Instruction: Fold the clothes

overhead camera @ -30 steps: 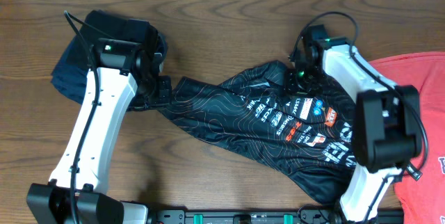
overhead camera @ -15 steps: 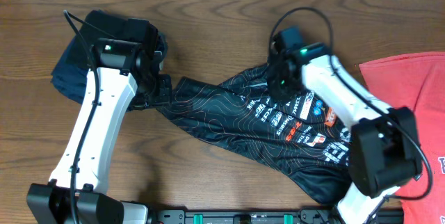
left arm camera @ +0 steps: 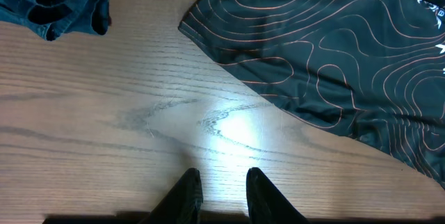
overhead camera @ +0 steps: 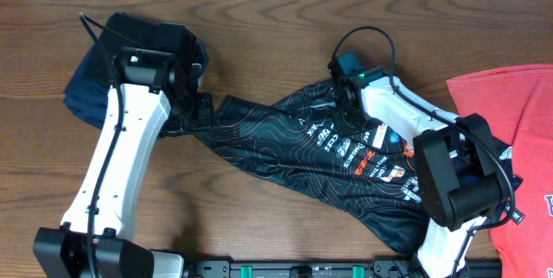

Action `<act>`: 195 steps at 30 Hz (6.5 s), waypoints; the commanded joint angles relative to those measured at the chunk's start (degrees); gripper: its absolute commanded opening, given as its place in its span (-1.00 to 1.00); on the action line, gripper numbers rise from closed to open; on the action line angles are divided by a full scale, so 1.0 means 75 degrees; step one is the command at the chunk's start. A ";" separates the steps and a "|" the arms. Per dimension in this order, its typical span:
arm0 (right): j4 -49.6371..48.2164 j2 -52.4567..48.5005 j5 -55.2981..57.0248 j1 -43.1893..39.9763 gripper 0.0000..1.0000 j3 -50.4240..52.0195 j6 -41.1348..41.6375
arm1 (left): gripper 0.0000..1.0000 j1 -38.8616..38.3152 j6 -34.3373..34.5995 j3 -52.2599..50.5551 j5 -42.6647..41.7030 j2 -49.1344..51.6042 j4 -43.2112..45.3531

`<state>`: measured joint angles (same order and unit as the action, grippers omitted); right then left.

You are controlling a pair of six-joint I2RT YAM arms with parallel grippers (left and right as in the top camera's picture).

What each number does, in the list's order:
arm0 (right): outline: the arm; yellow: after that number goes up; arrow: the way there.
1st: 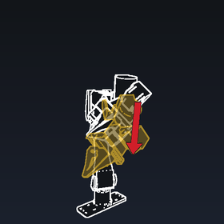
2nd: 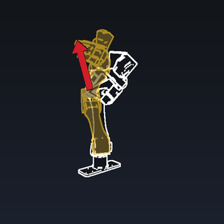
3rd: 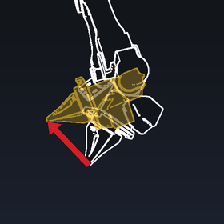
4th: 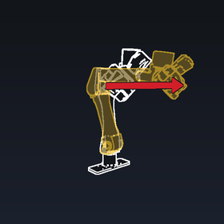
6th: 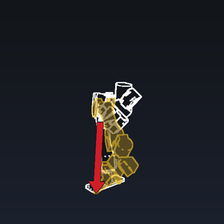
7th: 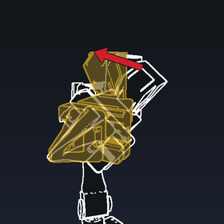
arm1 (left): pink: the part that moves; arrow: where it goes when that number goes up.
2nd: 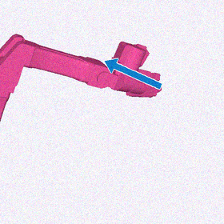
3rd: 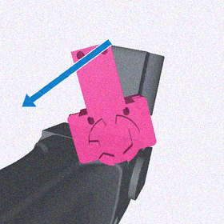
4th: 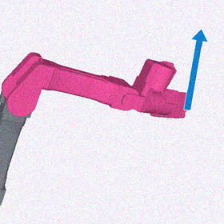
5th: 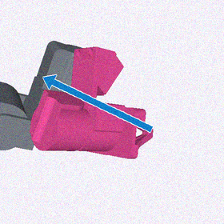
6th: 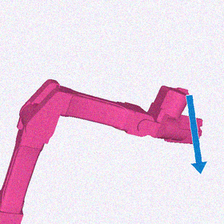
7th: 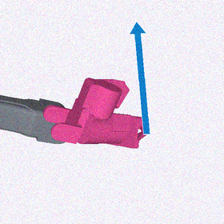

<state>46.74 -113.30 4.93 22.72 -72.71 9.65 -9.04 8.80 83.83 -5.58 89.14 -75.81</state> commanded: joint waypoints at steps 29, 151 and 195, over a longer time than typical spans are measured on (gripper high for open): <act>-0.0251 0.2197 0.1102 -0.0740 -0.98 -0.0058 0.1285 | -0.41 0.0032 0.0032 -0.0169 0.0341 -0.0003 0.0344; 0.4561 0.5362 0.1378 -0.2940 -0.98 -1.0462 0.1338 | -0.88 0.0431 -0.1495 0.6720 -0.0536 -0.3774 0.1617; 0.3946 -0.0755 -0.0571 -0.5272 0.99 -0.9699 0.1070 | 0.96 0.0530 -0.1218 0.6758 0.1317 0.2687 0.2323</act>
<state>75.09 -128.46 7.29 -13.65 -144.49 18.57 -5.37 0.01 133.62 1.54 118.89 -55.96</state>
